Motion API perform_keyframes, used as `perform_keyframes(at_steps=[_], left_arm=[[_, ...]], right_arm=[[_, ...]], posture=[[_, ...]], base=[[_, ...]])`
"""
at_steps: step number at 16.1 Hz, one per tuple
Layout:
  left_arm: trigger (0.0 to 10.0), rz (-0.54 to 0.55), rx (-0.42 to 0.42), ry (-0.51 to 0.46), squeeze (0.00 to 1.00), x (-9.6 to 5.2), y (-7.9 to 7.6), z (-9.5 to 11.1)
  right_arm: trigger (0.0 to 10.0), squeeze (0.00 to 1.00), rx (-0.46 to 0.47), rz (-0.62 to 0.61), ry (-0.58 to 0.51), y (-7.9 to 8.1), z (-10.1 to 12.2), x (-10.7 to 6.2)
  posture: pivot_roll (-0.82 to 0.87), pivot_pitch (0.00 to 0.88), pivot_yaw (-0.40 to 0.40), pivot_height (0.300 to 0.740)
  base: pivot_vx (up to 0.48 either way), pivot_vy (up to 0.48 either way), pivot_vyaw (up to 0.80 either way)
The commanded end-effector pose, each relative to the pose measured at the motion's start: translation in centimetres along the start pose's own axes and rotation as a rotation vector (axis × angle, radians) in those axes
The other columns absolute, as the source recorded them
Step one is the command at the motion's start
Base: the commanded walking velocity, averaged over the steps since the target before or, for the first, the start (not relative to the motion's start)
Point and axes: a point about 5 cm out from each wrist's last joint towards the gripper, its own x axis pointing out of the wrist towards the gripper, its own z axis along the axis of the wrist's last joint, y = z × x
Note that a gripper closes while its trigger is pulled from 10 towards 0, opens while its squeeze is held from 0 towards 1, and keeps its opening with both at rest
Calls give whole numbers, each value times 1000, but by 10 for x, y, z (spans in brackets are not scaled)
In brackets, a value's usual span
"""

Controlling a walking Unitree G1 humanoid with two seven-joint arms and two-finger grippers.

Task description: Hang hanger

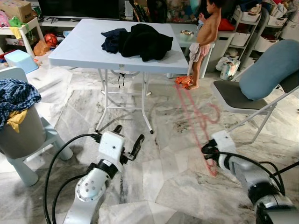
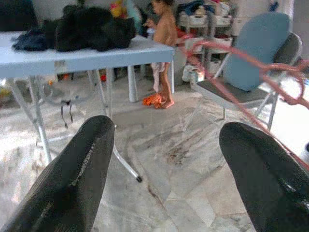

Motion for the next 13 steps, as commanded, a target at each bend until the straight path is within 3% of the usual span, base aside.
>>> perform_keyframes(at_steps=[1, 2, 3, 11, 13], left_arm=[[10000, 58, -64, 17, 0, 3, 8, -1], [10000, 74, -84, 20, 0, 3, 11, -1], [10000, 82, -90, 25, 0, 4, 13, -1], [10000, 61, -216, 12, 0, 9, 14, 1], [10000, 46, -237, 6, 0, 9, 13, 2]], right_arm=[[3686, 0, 38, -24, -35, 2, 6, -2], [9569, 0, 40, -28, -35, 5, 4, -3], [10000, 0, 43, -41, -38, 7, 4, -4], [10000, 0, 51, -79, -56, 24, 13, -8], [10000, 0, 47, -76, -57, 26, 15, -9]], posture=[[-91, 0, -85, 740], [-91, 0, -84, 740], [-91, 0, -85, 740], [-86, 0, -91, 740], [-85, 0, -91, 740]], base=[[0, 0, 0], [0, 0, 0], [0, 0, 0], [0, 0, 0], [289, 120, 0]])
